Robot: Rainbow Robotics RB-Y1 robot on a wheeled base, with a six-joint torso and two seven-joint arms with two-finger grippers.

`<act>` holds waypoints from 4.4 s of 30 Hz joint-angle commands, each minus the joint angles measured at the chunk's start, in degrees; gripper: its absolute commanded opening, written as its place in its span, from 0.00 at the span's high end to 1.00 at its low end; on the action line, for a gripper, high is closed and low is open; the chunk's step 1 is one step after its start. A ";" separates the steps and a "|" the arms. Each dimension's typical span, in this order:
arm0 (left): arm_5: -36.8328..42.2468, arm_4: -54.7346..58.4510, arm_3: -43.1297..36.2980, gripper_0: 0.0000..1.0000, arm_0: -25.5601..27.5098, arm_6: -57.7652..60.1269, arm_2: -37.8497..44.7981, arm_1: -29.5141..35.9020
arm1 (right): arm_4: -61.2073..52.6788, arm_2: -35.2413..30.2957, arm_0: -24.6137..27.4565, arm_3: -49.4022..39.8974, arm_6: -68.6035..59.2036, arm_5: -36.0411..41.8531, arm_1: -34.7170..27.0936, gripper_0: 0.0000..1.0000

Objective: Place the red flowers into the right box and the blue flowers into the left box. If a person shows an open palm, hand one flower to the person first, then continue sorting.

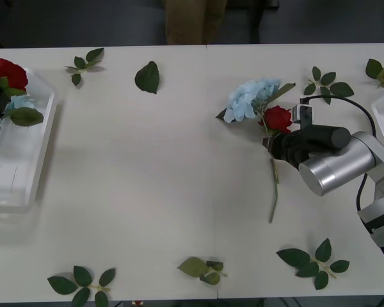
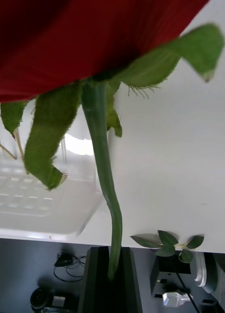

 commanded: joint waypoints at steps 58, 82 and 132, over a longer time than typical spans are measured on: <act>-54.34 18.60 -11.24 1.00 9.82 -80.30 5.67 -43.27 | -16.28 -10.38 -1.00 -17.00 5.45 14.58 -3.37 0.00; -54.34 19.74 -11.24 1.00 9.82 -80.39 5.59 -42.48 | -92.75 -20.75 15.97 -19.02 87.28 -6.87 -1.97 0.00; -55.93 21.94 -11.24 0.00 10.52 -80.48 3.12 -43.44 | -102.41 1.04 7.09 -13.13 101.04 -30.16 4.71 1.00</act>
